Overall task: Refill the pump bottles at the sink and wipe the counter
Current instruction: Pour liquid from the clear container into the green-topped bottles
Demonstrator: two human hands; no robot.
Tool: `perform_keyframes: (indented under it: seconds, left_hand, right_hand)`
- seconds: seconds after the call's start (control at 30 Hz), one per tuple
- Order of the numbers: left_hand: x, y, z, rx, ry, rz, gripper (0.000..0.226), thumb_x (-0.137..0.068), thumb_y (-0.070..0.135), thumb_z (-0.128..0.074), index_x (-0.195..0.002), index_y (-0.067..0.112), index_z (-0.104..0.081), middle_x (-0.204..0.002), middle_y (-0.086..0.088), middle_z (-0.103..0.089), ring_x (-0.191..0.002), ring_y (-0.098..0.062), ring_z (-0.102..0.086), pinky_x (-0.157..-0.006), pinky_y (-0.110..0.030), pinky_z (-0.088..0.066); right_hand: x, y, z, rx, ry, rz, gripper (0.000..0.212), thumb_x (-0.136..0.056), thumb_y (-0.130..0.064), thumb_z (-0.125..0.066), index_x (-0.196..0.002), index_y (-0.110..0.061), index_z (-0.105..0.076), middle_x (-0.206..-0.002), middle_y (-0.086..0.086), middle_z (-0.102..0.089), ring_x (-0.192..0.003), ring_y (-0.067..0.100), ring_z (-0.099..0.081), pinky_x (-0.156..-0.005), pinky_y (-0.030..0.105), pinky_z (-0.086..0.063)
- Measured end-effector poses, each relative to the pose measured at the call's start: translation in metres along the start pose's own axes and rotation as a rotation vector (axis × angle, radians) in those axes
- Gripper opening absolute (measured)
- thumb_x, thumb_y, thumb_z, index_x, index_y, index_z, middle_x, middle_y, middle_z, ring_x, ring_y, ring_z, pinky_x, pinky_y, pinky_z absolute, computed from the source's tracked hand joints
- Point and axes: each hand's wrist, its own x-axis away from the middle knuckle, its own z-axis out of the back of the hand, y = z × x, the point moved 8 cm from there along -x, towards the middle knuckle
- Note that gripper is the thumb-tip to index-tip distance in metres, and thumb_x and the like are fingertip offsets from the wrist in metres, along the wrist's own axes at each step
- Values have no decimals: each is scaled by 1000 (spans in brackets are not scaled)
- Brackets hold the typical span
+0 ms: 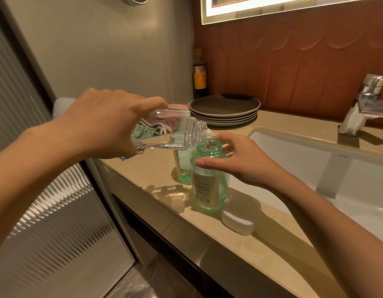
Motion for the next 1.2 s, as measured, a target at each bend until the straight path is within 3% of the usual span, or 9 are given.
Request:
perform_keyframes:
  seconds: [0.13, 0.3, 0.53, 0.73, 0.9, 1.07, 1.2]
  left_hand:
    - [0, 1, 2, 3, 17, -3, 88, -66, 33, -78, -134, 46, -23, -115, 21, -57, -78, -11, -43, -47, -21, -23]
    - [-1, 0, 4, 2, 34, -14, 91, -66, 33, -76, -136, 47, -19, -114, 19, -57, -87, -15, -56, -48, -20, -26]
    - [-3, 0, 6, -24, 52, -30, 91, -66, 33, -74, -136, 49, -19, -110, 16, -59, -79, -15, -54, -46, -21, -27]
    - [-6, 2, 9, -63, 73, -63, 88, -71, 36, -71, -135, 50, -12, -114, 18, -55, -84, -11, -55, -44, -20, -24]
    - [-6, 4, 12, -51, 95, -83, 90, -70, 33, -72, -138, 48, -16, -116, 18, -56, -87, -12, -57, -44, -20, -23]
    - [-7, 4, 14, -72, 108, -105, 90, -70, 31, -70, -138, 49, -14, -116, 18, -55, -88, -12, -57, -44, -20, -25]
    - [-8, 6, 14, -109, 114, -129, 87, -72, 31, -67, -138, 49, -15, -115, 16, -55, -85, -11, -57, -42, -20, -22]
  right_hand:
    - [0, 0, 0, -12, -2, 1, 47, -67, -52, -72, -103, -23, -63, -97, -12, -64, -88, -2, -55, -73, 20, -48]
    - [-1, 1, -1, -5, -5, 0, 51, -66, -53, -71, -107, -23, -63, -102, -10, -65, -90, 1, -55, -72, 19, -48]
    - [-2, 5, -1, 6, -1, -14, 65, -66, -55, -71, -119, -19, -60, -113, -5, -63, -100, 10, -55, -69, 17, -46]
    - [-2, 5, -1, 13, 5, -10, 81, -57, -65, -66, -123, -18, -58, -117, -2, -63, -104, 13, -56, -79, 27, -50]
    - [-2, 5, 0, 17, 8, -11, 68, -65, -57, -71, -120, -17, -59, -114, -2, -63, -102, 13, -56, -79, 29, -51]
    - [-2, 3, -1, 21, 5, -12, 83, -52, -68, -62, -118, -18, -60, -113, -4, -63, -101, 12, -57, -80, 30, -51]
    - [-1, 1, 0, 22, 6, -10, 69, -59, -63, -67, -112, -20, -62, -108, -4, -65, -98, 10, -57, -82, 33, -52]
